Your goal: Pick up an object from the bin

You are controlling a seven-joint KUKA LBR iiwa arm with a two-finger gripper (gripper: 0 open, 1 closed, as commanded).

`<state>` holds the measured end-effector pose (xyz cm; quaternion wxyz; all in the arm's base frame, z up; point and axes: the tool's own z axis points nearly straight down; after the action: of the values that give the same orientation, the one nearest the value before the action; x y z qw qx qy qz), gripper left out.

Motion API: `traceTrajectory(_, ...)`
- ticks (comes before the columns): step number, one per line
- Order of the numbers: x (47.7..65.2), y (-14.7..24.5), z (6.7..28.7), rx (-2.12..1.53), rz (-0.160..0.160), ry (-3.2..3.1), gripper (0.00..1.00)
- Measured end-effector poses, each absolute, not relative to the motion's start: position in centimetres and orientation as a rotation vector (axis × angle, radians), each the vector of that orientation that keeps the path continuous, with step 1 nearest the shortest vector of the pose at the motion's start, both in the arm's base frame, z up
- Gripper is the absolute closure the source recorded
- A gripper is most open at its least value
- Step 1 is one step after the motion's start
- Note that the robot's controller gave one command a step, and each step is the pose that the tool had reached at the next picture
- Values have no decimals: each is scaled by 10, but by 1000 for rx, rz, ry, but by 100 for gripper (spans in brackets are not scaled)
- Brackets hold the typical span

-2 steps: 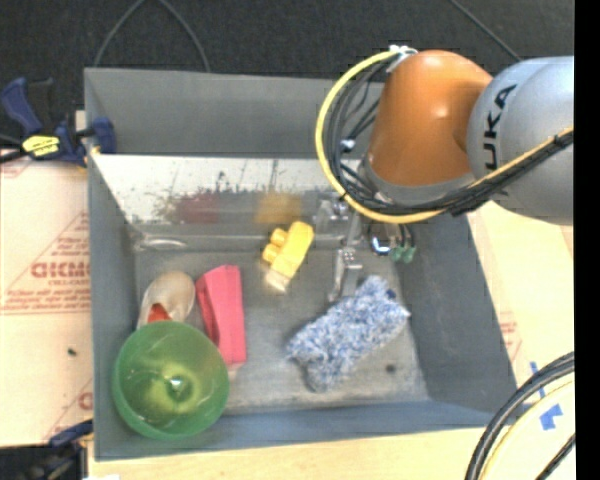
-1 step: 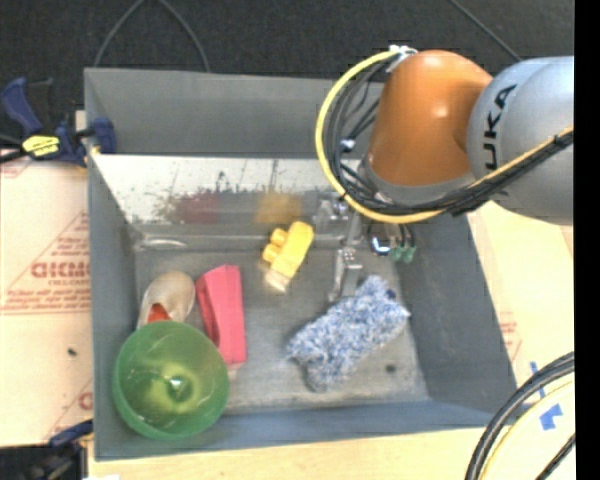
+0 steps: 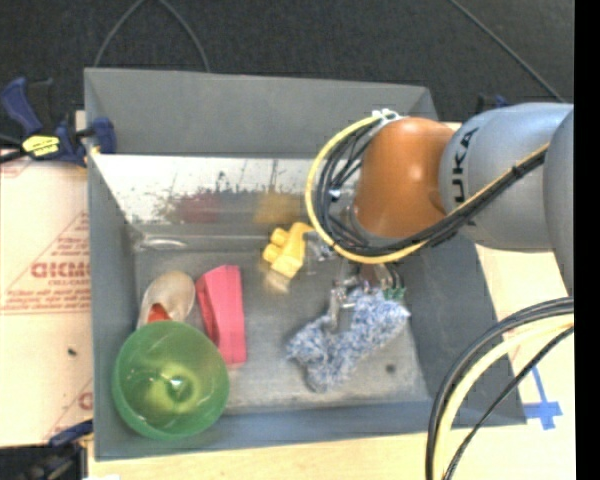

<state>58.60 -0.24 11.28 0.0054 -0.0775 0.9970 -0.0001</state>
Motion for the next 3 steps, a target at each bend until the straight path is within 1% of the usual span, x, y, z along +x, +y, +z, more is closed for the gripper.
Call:
traceTrajectory(1, 583, 22, 142, -4, 3, 3128, 0)
traceTrajectory(2, 594, 11, 88, -575, -7, 3038, 0)
traceTrajectory(3, 589, 9, 107, -572, -6, 3059, 0)
